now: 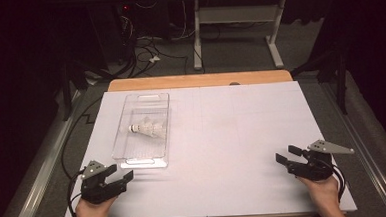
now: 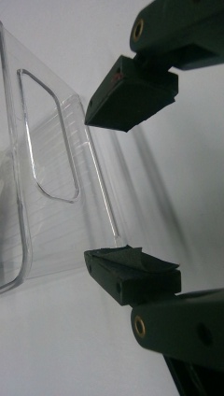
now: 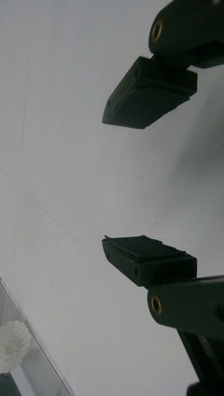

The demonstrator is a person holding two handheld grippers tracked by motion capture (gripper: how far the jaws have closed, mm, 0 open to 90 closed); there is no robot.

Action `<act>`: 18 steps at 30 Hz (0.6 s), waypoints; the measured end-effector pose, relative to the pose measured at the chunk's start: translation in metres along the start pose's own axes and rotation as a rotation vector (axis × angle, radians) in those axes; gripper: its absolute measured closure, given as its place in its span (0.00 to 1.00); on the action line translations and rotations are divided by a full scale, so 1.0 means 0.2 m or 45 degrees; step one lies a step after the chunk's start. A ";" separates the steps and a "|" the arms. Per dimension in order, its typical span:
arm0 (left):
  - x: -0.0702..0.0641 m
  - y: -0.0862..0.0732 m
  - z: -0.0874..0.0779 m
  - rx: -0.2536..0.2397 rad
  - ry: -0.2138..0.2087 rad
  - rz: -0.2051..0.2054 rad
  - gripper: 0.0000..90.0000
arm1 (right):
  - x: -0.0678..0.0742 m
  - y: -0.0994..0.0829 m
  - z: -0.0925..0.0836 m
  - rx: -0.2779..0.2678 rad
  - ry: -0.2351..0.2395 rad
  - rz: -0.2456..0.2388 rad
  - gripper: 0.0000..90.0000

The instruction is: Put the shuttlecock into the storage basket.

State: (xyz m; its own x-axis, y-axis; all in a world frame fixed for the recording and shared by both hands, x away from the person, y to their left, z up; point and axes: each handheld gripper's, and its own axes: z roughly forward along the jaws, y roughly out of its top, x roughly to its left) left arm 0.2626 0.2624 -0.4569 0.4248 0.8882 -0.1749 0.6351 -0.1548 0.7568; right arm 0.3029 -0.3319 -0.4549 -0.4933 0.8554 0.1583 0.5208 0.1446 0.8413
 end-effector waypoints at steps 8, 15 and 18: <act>0.00 0.00 -0.01 -0.005 0.002 0.002 0.35 | -0.01 -0.02 -0.02 -0.013 0.011 0.018 0.38; 0.00 0.00 -0.01 -0.010 -0.002 0.005 0.35 | -0.01 -0.02 -0.03 -0.017 -0.006 0.026 0.38; -0.01 0.00 -0.01 -0.007 -0.002 0.007 0.35 | -0.02 -0.03 -0.02 -0.015 -0.001 0.036 0.37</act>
State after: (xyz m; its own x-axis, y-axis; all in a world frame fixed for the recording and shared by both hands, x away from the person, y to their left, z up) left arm 0.2600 0.2624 -0.4553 0.4294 0.8867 -0.1713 0.6291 -0.1576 0.7611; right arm 0.2985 -0.3377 -0.4571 -0.4778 0.8596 0.1814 0.5263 0.1148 0.8425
